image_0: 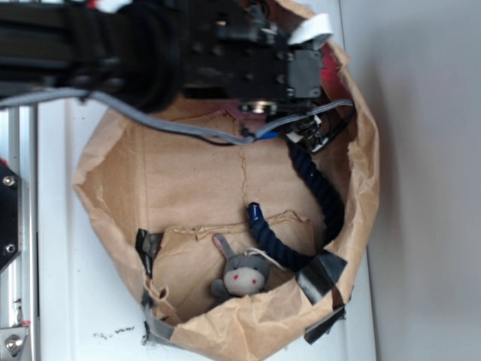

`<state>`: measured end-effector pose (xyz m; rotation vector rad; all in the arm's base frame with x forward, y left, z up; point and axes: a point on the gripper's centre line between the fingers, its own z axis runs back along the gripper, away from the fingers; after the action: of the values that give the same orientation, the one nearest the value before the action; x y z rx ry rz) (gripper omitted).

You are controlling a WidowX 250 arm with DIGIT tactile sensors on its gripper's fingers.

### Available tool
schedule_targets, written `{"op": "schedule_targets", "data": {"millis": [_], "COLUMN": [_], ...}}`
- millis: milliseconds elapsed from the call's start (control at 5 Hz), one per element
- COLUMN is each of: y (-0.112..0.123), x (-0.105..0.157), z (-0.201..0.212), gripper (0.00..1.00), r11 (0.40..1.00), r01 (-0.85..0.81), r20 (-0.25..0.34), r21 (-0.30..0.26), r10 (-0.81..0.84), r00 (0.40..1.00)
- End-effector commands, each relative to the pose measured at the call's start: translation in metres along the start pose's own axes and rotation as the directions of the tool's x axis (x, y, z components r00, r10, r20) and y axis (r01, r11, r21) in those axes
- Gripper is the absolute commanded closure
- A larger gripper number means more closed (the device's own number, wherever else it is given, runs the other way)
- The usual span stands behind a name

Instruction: Grab the red paper.

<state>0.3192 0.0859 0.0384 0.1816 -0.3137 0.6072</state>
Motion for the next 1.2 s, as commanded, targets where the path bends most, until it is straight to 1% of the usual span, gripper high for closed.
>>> {"op": "schedule_targets", "data": {"millis": [0,200,600,800,1000], "y": [-0.003,-0.002,-0.002,0.005,0.011], "x": [0.019,0.022,0.023,-0.015,-0.022], "z": [0.002,0.002,0.002,0.017,0.045], "gripper": [0.00,1.00,1.00,1.00,1.00], "r11": [1.000,1.000,1.000,0.999,0.984], "r01": [0.018,0.017,0.023,0.032,0.112], "r20": [0.055,0.066,0.084,0.092,0.108], "r21": [-0.002,-0.007,-0.018,-0.043,-0.137], "r10": [-0.018,-0.017,-0.022,-0.028,-0.097], "r00": [0.998,0.998,0.996,0.995,0.989]}}
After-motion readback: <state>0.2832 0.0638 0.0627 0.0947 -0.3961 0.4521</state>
